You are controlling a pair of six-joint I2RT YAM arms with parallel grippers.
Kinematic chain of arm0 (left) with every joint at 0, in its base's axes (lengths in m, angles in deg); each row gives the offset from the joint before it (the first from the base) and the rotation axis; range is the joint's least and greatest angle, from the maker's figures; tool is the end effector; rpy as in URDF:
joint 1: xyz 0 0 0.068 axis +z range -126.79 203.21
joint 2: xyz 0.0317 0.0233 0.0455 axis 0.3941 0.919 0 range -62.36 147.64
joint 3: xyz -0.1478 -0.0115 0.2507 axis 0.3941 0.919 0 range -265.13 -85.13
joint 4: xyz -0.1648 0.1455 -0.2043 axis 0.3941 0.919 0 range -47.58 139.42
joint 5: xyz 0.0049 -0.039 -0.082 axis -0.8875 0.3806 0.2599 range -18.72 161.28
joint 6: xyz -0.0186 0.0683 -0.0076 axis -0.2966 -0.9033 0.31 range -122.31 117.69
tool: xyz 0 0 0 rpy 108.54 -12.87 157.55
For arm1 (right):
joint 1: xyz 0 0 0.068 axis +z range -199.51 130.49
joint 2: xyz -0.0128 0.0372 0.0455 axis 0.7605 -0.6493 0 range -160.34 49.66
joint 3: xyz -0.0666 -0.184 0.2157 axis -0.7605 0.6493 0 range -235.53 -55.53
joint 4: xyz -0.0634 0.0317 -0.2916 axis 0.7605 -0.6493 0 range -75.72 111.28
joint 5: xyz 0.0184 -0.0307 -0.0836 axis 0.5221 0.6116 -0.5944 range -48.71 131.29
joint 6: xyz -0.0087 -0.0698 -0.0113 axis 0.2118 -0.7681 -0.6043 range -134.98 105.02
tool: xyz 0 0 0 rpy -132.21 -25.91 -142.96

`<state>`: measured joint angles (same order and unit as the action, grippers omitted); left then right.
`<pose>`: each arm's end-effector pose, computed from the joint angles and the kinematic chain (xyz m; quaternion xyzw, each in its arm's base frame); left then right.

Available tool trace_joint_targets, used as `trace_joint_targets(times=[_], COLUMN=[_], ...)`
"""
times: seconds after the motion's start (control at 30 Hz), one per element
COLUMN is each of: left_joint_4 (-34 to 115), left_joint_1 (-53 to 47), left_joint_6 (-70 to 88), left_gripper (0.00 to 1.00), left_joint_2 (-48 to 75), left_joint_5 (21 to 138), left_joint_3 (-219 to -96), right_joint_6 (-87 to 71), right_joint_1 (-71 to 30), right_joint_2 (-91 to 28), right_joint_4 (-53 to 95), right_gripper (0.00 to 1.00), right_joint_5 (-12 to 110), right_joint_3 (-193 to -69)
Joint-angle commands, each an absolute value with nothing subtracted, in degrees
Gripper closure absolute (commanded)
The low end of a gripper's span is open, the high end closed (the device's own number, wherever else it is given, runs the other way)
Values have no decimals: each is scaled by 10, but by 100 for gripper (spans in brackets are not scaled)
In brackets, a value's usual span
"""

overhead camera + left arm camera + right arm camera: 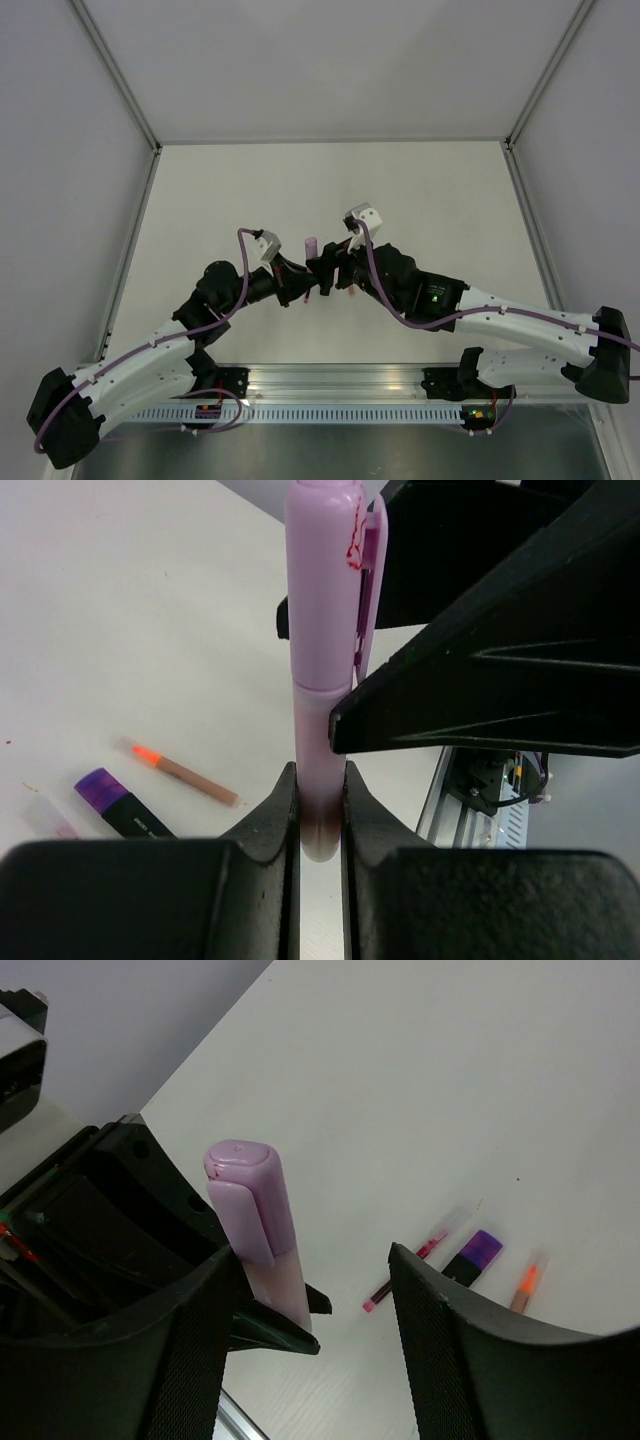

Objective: Insert the pens into the pen caps

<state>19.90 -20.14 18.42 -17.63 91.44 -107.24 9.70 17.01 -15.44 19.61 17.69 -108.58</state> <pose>0.1569 -0.1759 0.2579 0.2579 0.6590 -0.4741 0.5239 0.1479 0.2813 0.3388 -0.1569 0.7642 0.3194 0.5379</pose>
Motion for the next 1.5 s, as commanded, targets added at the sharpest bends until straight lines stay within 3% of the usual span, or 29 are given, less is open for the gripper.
trace_joint_targets(times=[0.0,0.3,0.87,1.07,1.2,1.3,1.47], left_joint_4=[144,81,34,22,16,15,10], left_joint_1=[-199,-200,-200,-200,-200,-200,-200], left_joint_6=[181,189,194,204,206,206,210], left_gripper=[98,98,98,98,98,98,98], left_joint_2=[-190,-189,-186,-181,-178,-179,-185], left_joint_5=[954,1055,1132,1142,1148,1150,1149], left_joint_3=[-1072,-1060,-1051,-1051,-1050,-1050,-1046], right_joint_6=[85,44,22,30,35,42,57], right_joint_1=[171,171,171,170,170,170,170], right_joint_2=[-134,-98,-105,-112,-112,-115,-104], right_joint_4=[177,154,131,151,165,177,189], right_gripper=[31,25,25,40,61,70,77], right_joint_5=[176,293,353,360,369,388,410], right_joint_3=[-1106,-1129,-1224,-1217,-1207,-1198,-1143])
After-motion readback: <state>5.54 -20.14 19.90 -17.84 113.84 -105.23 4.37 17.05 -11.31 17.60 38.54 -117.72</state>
